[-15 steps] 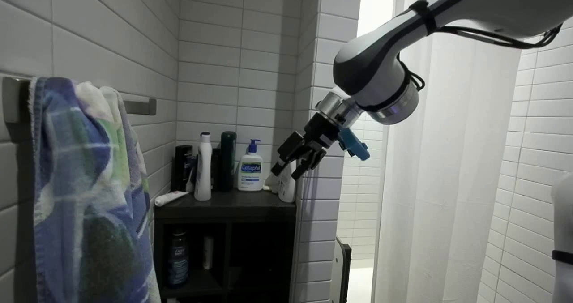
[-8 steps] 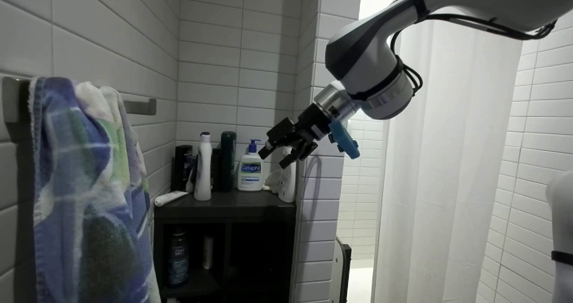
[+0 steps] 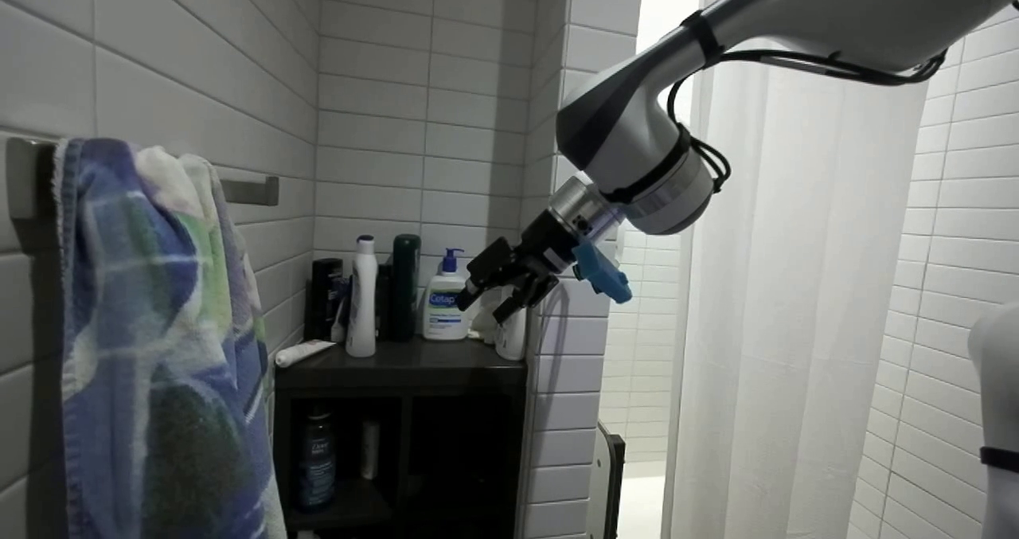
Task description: Move the white Nivea bottle on the left to the right
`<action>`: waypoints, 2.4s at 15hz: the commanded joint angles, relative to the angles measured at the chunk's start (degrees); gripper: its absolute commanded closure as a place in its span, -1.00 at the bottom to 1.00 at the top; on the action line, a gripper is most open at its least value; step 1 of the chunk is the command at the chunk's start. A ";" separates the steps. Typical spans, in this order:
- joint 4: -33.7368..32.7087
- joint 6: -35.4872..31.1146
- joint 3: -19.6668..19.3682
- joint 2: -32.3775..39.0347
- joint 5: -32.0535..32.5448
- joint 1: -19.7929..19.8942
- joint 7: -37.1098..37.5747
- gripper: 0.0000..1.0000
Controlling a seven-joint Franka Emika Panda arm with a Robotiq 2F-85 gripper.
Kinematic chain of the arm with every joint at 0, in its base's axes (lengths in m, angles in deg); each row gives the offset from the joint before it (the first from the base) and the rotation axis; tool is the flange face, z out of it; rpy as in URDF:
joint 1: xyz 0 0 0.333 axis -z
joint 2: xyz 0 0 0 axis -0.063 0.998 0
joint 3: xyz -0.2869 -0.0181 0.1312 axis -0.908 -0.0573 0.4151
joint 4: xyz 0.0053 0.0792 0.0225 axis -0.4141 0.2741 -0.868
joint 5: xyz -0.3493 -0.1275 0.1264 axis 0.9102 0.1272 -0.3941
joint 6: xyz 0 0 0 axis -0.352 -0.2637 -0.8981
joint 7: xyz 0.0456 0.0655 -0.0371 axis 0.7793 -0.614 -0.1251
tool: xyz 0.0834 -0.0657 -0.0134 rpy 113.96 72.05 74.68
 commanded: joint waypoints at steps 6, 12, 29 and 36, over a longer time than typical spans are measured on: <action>-0.50 -0.16 -0.28 -0.14 -1.88 -0.68 -1.24 -1.00; -6.71 -4.93 1.01 6.17 -7.51 -4.73 -8.09 -1.00; -25.13 -34.68 -0.80 25.13 -2.70 -15.90 -12.27 -1.00; -25.77 -34.60 -11.83 25.81 -3.35 -21.28 -10.21 -1.00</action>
